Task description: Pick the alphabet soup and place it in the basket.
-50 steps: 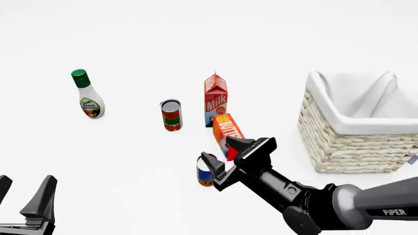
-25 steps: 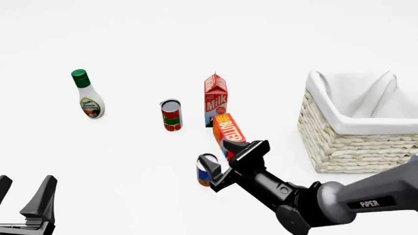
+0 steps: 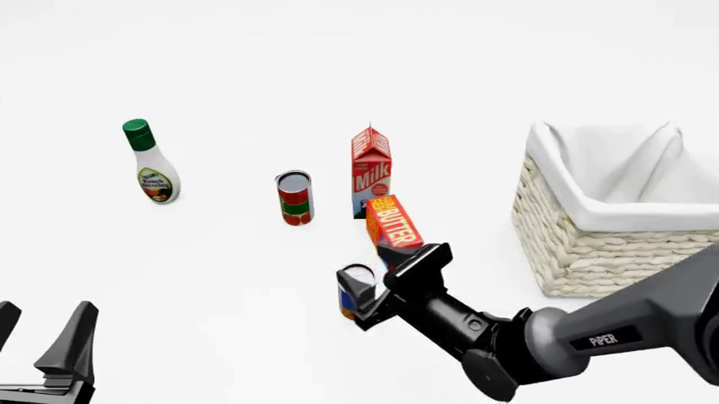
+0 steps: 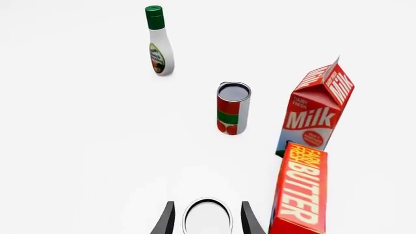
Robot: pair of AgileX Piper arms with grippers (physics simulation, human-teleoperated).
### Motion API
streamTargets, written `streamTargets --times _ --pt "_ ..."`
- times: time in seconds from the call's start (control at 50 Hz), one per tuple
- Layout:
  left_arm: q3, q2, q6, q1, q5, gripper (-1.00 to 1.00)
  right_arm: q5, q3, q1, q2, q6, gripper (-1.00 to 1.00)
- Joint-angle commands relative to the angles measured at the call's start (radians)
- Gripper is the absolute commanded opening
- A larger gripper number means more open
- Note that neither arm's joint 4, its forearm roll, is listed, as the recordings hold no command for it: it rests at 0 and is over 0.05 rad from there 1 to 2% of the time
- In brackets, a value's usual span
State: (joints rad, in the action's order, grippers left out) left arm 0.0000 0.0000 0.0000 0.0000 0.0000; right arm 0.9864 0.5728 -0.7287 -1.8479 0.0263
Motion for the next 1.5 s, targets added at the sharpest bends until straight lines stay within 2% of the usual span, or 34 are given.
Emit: streamTargets --times 0.02,1.5 --pt "0.0 0.0 0.0 0.0 0.0 1.0 -0.001 0.023 -0.002 -0.036 0.0 1.0" --pt "0.0 0.0 0.0 0.0 0.0 1.0 0.006 0.134 -0.004 -0.259 0.017 1.0"
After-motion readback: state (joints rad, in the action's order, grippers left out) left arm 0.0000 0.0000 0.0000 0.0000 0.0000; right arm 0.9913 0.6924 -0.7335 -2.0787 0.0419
